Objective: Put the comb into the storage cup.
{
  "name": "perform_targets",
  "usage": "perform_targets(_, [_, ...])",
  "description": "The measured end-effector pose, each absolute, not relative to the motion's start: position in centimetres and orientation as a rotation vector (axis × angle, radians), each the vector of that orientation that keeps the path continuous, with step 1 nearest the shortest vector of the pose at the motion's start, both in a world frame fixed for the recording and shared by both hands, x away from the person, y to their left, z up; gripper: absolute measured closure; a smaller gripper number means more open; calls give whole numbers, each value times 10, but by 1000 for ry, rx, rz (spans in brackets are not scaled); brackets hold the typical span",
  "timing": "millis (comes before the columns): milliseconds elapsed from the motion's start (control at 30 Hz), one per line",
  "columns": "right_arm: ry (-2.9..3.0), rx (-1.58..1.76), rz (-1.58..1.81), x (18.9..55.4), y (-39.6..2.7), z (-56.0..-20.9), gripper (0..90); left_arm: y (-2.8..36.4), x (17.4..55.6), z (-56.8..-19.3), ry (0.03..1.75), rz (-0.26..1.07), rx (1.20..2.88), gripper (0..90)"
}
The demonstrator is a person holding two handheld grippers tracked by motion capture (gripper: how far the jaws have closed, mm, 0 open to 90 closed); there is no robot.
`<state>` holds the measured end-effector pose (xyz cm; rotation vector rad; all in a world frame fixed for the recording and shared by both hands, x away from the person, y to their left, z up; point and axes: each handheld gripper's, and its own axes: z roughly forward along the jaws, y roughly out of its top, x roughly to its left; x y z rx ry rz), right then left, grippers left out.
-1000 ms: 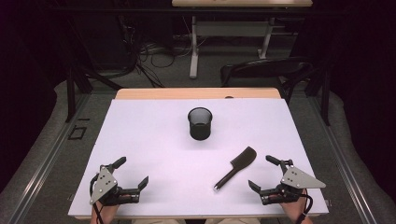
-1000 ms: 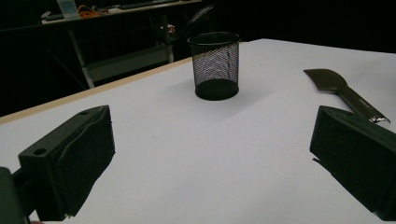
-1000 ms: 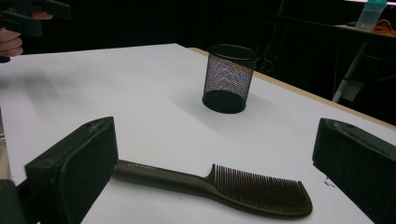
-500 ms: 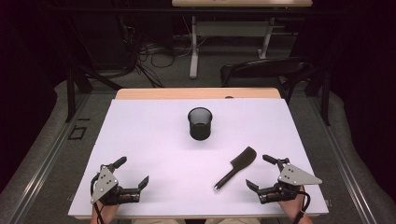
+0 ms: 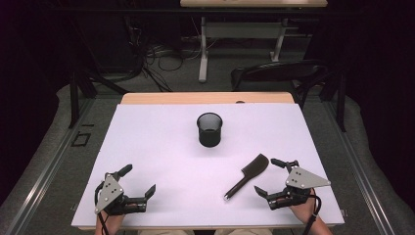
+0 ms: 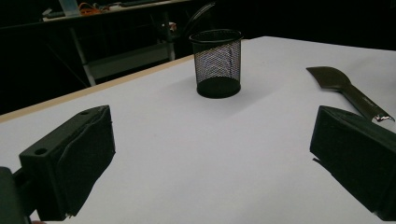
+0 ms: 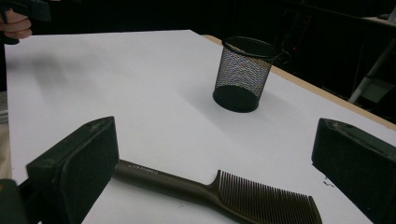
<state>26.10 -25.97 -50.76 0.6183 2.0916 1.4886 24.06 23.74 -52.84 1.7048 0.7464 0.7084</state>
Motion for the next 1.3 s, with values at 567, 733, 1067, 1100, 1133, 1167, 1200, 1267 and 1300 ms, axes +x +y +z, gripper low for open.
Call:
perform_targets(567, [2201, 523, 1442, 279, -257, -496, 2, 237, 242, -529, 750, 705, 1711, 0])
perform_targets(733, [2237, 490, 1432, 285, -256, -495, 2, 238, 242, -529, 749, 705, 1711, 0])
perform_targets(1067, [2305, 442, 1407, 298, -255, -488, 2, 238, 242, -529, 752, 702, 1710, 0])
perform_targets(1100, [2306, 442, 1409, 299, -255, -488, 2, 238, 242, -529, 749, 703, 1710, 0])
perform_targets(1133, [2309, 439, 1404, 299, -255, -488, 2, 238, 242, -528, 749, 702, 1710, 0])
perform_targets(1167, [2312, 432, 1401, 300, -255, -487, 2, 238, 242, -528, 748, 703, 1710, 0])
perform_targets(1200, [2316, 429, 1401, 300, -255, -486, 2, 238, 242, -528, 748, 704, 1710, 0])
perform_targets(1267, [2320, 426, 1397, 300, -254, -486, 2, 238, 242, -528, 749, 702, 1711, 0])
perform_targets(1300, [2333, 416, 1385, 301, -255, -485, 2, 238, 242, -528, 749, 702, 1711, 0])
